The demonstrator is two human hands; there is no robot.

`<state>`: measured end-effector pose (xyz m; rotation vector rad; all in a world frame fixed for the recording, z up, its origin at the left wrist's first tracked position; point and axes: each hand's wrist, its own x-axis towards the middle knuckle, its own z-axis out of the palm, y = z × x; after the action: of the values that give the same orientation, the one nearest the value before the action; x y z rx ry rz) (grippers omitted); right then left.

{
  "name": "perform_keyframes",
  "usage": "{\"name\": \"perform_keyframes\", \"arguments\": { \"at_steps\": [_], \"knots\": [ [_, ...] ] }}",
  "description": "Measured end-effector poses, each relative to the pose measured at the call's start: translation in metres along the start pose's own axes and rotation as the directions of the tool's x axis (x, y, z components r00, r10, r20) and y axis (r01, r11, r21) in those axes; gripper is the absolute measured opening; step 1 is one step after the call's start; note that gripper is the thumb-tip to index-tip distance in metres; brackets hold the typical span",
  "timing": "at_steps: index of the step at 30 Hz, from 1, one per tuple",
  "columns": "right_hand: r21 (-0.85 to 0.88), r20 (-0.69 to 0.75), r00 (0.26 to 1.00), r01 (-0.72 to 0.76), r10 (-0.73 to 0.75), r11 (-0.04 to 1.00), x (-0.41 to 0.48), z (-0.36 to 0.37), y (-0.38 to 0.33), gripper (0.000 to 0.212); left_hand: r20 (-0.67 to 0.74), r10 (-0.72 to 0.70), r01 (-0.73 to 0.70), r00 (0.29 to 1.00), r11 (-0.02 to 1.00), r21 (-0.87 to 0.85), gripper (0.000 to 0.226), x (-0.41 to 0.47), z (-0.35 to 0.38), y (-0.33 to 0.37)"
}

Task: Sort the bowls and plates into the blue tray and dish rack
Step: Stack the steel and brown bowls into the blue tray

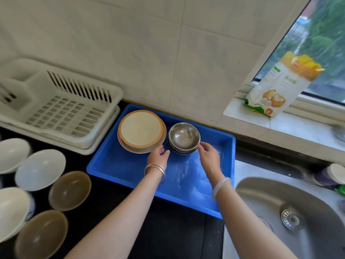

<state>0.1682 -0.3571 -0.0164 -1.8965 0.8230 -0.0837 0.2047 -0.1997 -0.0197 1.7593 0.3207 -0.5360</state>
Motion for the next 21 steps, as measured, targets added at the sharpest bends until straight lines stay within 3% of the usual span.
{"name": "perform_keyframes", "arguments": {
  "at_steps": [6,12,16,21],
  "knots": [
    [-0.023,0.157,0.984,0.084,-0.080,0.996,-0.065,0.023,-0.011,0.024,-0.094,0.095,-0.087,0.991,0.992,0.093,0.029,-0.051,-0.063,-0.025],
    [-0.017,0.401,0.911,0.112,-0.096,0.994,-0.128,0.085,-0.010,0.016,-0.305,0.096,-0.070,0.947,0.993,0.095,0.022,-0.110,-0.128,-0.072],
    [-0.097,0.582,0.813,0.086,-0.014,0.992,-0.158,0.136,0.001,0.020,-0.488,0.080,-0.002,0.869,0.988,0.158,0.025,-0.144,-0.168,-0.112],
    [-0.213,0.649,0.756,0.071,0.087,0.974,-0.178,0.192,-0.004,0.028,-0.688,0.023,0.140,0.725,0.974,0.181,0.033,-0.164,-0.211,-0.150]
  ]
}}
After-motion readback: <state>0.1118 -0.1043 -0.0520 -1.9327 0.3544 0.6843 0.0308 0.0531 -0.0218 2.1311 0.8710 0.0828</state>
